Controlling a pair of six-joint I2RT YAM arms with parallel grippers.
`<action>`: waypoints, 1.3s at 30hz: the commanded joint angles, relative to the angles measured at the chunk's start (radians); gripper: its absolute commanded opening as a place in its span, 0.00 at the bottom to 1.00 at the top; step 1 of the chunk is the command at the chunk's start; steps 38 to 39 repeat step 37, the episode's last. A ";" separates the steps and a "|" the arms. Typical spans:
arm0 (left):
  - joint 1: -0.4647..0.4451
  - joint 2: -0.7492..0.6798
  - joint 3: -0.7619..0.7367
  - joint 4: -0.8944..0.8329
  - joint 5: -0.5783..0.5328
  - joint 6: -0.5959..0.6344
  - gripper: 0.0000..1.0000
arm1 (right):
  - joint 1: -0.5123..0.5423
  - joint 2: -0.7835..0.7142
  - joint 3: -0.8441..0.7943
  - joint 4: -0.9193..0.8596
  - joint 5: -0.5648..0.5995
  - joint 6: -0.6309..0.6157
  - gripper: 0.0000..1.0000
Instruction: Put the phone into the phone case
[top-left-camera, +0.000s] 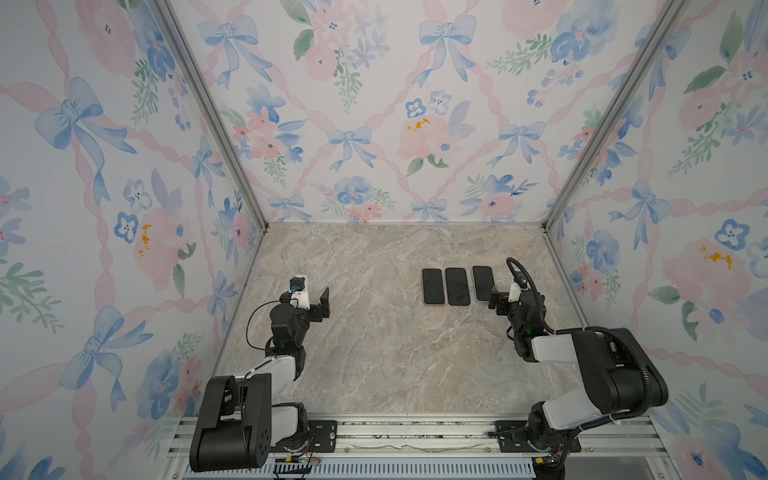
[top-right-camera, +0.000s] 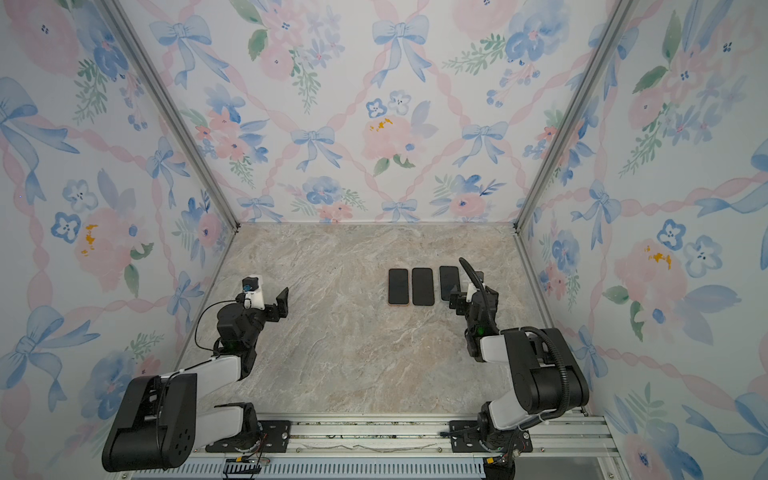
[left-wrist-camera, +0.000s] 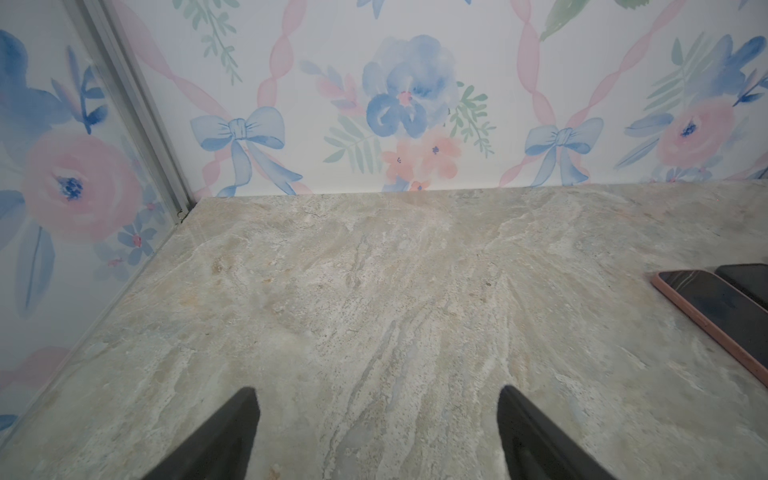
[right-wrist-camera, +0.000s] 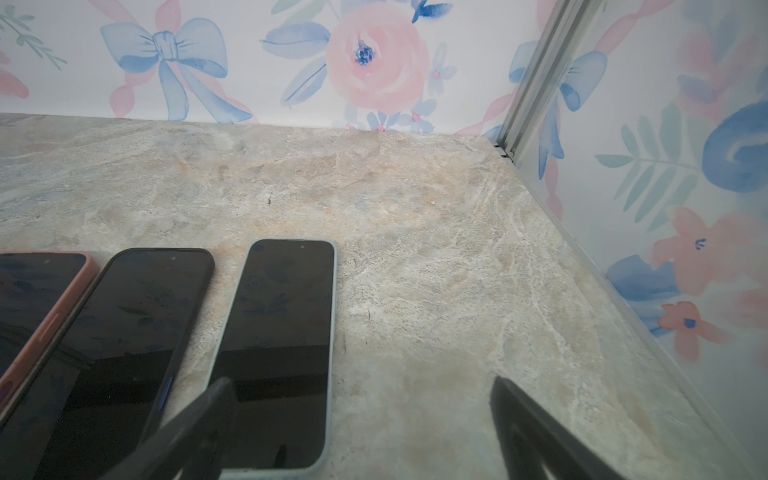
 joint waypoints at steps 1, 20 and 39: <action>0.019 0.062 0.013 0.058 0.018 -0.010 0.90 | -0.014 0.003 0.021 -0.021 -0.027 0.018 0.97; -0.019 0.321 0.008 0.323 -0.026 -0.002 0.98 | -0.017 0.005 0.024 -0.027 -0.034 0.020 0.97; -0.030 0.318 0.013 0.307 -0.076 -0.006 0.98 | -0.033 0.006 0.037 -0.049 -0.077 0.025 0.97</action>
